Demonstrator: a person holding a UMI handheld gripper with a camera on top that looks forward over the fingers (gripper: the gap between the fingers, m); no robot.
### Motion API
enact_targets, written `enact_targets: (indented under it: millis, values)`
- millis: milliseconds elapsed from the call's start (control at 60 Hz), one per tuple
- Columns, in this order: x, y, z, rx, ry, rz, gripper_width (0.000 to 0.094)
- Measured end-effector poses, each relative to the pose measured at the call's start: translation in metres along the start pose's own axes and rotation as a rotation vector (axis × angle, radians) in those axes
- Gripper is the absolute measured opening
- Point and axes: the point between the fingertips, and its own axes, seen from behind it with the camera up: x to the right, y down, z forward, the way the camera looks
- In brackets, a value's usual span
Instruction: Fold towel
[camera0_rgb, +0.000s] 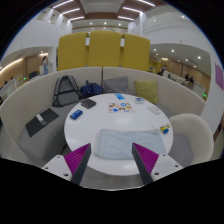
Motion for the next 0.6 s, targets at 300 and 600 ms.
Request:
enact_targets:
  millis: [300, 600]
  values:
    - [-0.041, 0.037, 0.132, -0.022, 0.077, -0.005, 0.0868]
    - [-0.059, 0.076, 0.242, -0.082, 0.057, 0.012, 0.0616]
